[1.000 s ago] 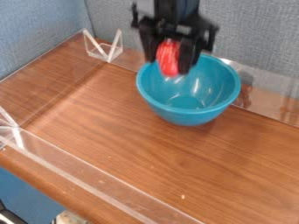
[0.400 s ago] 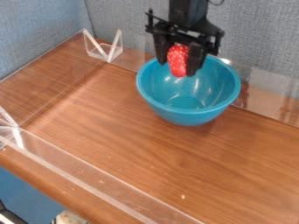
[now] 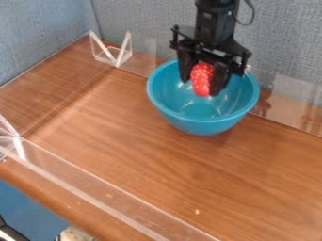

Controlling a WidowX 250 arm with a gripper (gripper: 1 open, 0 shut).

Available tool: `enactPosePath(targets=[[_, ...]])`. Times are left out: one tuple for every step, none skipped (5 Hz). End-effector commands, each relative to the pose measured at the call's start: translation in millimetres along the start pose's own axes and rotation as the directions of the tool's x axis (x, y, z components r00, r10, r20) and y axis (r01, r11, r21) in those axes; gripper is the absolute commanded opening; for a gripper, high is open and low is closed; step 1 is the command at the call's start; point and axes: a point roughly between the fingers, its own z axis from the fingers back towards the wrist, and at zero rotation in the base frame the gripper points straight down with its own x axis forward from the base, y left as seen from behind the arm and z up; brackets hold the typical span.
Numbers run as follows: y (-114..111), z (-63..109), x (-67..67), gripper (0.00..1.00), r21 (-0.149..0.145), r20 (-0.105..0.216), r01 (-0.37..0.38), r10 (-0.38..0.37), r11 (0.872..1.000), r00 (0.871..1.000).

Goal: Put the strawberry in the blue bowl

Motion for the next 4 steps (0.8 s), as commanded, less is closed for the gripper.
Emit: enactPosePath(targets=[[-7.4,13.6,11.4,0.0,0.006,0.065,0.03,-0.03,1.0,0.997],[-11.1,10.2,15.2,0.0,0.004,0.067,0.048,-0.048,0.999,0.997],[-13.5,8.6,17.0,0.0,0.0,0.072,0.064,-0.063,0.998,0.995],[-14.1,7.6,18.9,0.0,-0.005,0.077,0.076,-0.075,0.997,0.994]])
